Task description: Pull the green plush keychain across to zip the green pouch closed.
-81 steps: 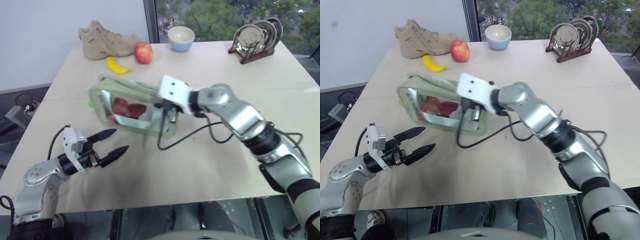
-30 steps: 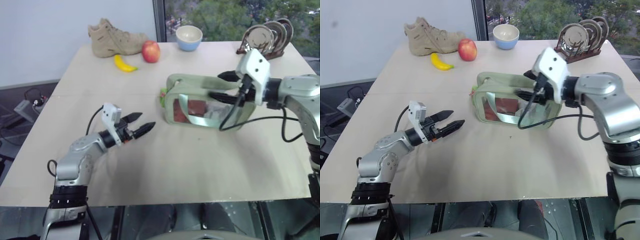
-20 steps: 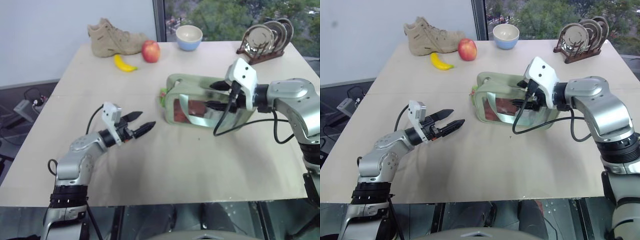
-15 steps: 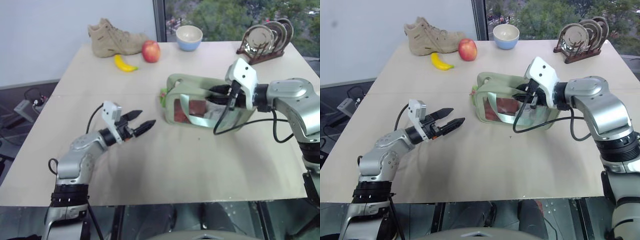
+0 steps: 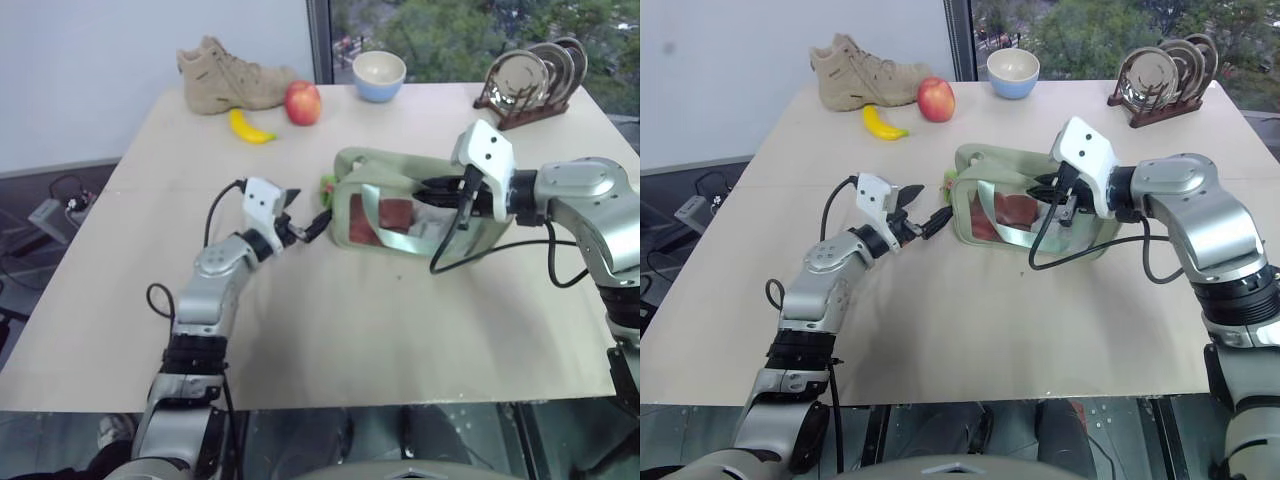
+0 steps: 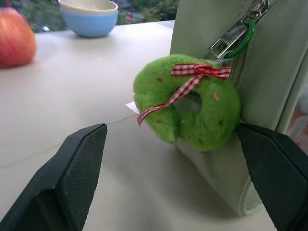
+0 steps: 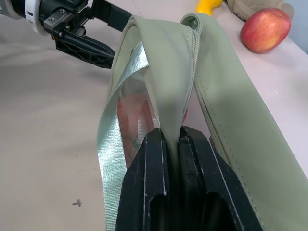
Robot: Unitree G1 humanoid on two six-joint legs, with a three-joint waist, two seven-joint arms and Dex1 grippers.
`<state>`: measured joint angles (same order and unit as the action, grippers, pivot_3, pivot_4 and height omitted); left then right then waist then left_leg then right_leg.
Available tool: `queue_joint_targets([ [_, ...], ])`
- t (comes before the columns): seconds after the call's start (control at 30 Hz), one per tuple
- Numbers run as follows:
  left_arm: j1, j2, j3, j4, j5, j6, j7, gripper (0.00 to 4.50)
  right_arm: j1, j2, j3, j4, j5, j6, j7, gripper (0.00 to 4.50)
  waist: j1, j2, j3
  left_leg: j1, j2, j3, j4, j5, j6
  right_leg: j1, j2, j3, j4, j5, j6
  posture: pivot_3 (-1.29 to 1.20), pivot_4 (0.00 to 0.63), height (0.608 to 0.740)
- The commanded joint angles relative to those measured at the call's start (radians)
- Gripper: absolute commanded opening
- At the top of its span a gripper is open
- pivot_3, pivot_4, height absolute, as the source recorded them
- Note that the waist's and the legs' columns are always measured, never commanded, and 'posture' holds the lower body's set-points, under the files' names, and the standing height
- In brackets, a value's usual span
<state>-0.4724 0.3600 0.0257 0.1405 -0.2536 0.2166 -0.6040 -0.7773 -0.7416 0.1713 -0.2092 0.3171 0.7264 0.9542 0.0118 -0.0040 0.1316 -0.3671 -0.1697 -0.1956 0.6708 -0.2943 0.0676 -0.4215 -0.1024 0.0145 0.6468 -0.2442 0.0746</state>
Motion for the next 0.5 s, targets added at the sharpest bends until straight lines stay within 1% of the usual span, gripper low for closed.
queue_joint_targets([
  [0.03, -0.036, -0.008, -0.025, 0.016, 0.054, -0.097, 0.01, 4.5, -0.001, 0.0, -0.012, -0.03, -0.001, -0.015, 0.001, 0.08, 0.0, 0.0, 0.0, 0.0, 0.0, 0.0, 0.0, 0.0, 0.0, 0.0, 0.0, 0.0, 0.0, 0.0, 0.0, 0.0, 0.15, 0.74],
  [0.07, -0.04, -0.017, -0.034, 0.025, 0.065, -0.111, 0.013, 4.26, -0.002, 0.002, -0.011, -0.029, -0.001, -0.014, 0.001, 0.03, 0.0, 0.0, 0.0, 0.0, 0.0, 0.0, 0.0, 0.0, 0.0, 0.0, 0.0, 0.0, 0.0, 0.0, 0.0, 0.0, 0.15, 0.74],
  [0.1, -0.042, -0.023, -0.038, 0.031, 0.071, -0.118, 0.015, 4.11, -0.002, 0.004, -0.01, -0.03, -0.001, -0.014, 0.0, 0.0, 0.0, 0.0, 0.0, 0.0, 0.0, 0.0, 0.0, 0.0, 0.0, 0.0, 0.0, 0.0, 0.0, 0.0, 0.0, 0.0, 0.15, 0.74],
  [0.13, -0.043, -0.03, -0.047, 0.041, 0.082, -0.132, 0.016, 3.71, -0.003, 0.005, -0.01, -0.028, -0.001, -0.014, -0.001, 0.0, 0.0, 0.0, 0.0, 0.0, 0.0, 0.0, 0.0, 0.0, 0.0, 0.0, 0.0, 0.0, 0.0, 0.0, 0.0, 0.0, 0.15, 0.74],
  [0.17, -0.044, -0.037, -0.055, 0.049, 0.094, -0.152, 0.017, 3.45, -0.003, 0.006, -0.009, -0.028, -0.001, -0.015, -0.001, 0.0, 0.0, 0.0, 0.0, 0.0, 0.0, 0.0, 0.0, 0.0, 0.0, 0.0, 0.0, 0.0, 0.0, 0.0, 0.0, 0.0, 0.15, 0.74],
  [0.2, -0.046, -0.044, -0.058, 0.058, 0.104, -0.171, 0.024, 2.83, -0.002, 0.008, -0.008, -0.027, -0.002, -0.016, -0.002, 0.0, 0.0, 0.0, 0.0, 0.0, 0.0, 0.0, 0.0, 0.0, 0.0, 0.0, 0.0, 0.0, 0.0, 0.0, 0.0, 0.0, 0.15, 0.74],
  [0.23, -0.05, -0.052, -0.057, 0.069, 0.112, -0.185, 0.033, 2.69, -0.002, 0.009, -0.008, -0.026, -0.002, -0.017, -0.002, 0.0, 0.0, 0.0, 0.0, 0.0, 0.0, 0.0, 0.0, 0.0, 0.0, 0.0, 0.0, 0.0, 0.0, 0.0, 0.0, 0.0, 0.15, 0.74],
  [0.27, -0.052, -0.056, -0.054, 0.076, 0.116, -0.196, 0.039, 2.25, -0.001, 0.01, -0.007, -0.027, -0.003, -0.016, -0.002, 0.0, 0.0, 0.0, 0.0, 0.0, 0.0, 0.0, 0.0, 0.0, 0.0, 0.0, 0.0, 0.0, 0.0, 0.0, 0.0, 0.0, 0.15, 0.74],
  [0.33, -0.061, -0.054, -0.052, 0.095, 0.143, -0.236, 0.054, 1.57, 0.0, 0.012, -0.006, -0.026, -0.004, -0.017, -0.003, 0.0, -0.001, 0.0, 0.0, 0.0, 0.0, 0.0, 0.0, 0.0, 0.0, 0.0, 0.0, 0.0, 0.0, 0.0, 0.0, 0.0, 0.15, 0.74],
  [0.37, -0.066, -0.05, -0.049, 0.104, 0.148, -0.251, 0.056, 1.09, 0.0, 0.013, -0.006, -0.027, -0.004, -0.016, -0.003, 0.0, -0.002, 0.0, 0.0, 0.0, 0.0, 0.0, 0.0, 0.0, 0.0, 0.0, 0.0, 0.0, 0.0, 0.0, 0.0, 0.0, 0.15, 0.74],
  [0.4, -0.073, -0.042, -0.047, 0.114, 0.154, -0.27, 0.053, 0.74, 0.001, 0.013, -0.004, -0.027, -0.005, -0.017, -0.003, 0.0, -0.002, 0.0, 0.0, 0.0, 0.0, 0.0, 0.0, 0.0, 0.0, 0.0, 0.0, 0.0, 0.0, 0.0, 0.0, 0.0, 0.15, 0.74],
  [0.43, -0.08, -0.032, -0.046, 0.124, 0.161, -0.291, 0.048, 0.19, 0.002, 0.013, -0.003, -0.026, -0.007, -0.019, -0.001, 0.0, -0.003, 0.0, 0.0, 0.0, 0.0, 0.0, 0.0, 0.0, 0.0, 0.0, 0.0, 0.0, 0.001, 0.0, 0.0, 0.0, 0.15, 0.74],
  [0.47, -0.087, -0.018, -0.047, 0.135, 0.169, -0.313, 0.038, 0.06, 0.002, 0.014, -0.002, -0.025, -0.007, -0.02, -0.001, 0.0, -0.003, 0.0, 0.0, 0.0, 0.0, 0.0, 0.0, 0.0, 0.0, 0.0, 0.0, 0.0, 0.001, 0.0, 0.0, 0.0, 0.15, 0.74],
  [0.5, -0.093, -0.007, -0.047, 0.145, 0.175, -0.334, 0.031, 0.06, 0.002, 0.015, -0.001, -0.025, -0.008, -0.021, -0.001, 0.0, -0.004, 0.0, 0.0, 0.0, 0.0, 0.0, 0.0, 0.0, 0.0, 0.0, 0.0, 0.0, 0.001, 0.0, 0.0, 0.0, 0.15, 0.74],
])
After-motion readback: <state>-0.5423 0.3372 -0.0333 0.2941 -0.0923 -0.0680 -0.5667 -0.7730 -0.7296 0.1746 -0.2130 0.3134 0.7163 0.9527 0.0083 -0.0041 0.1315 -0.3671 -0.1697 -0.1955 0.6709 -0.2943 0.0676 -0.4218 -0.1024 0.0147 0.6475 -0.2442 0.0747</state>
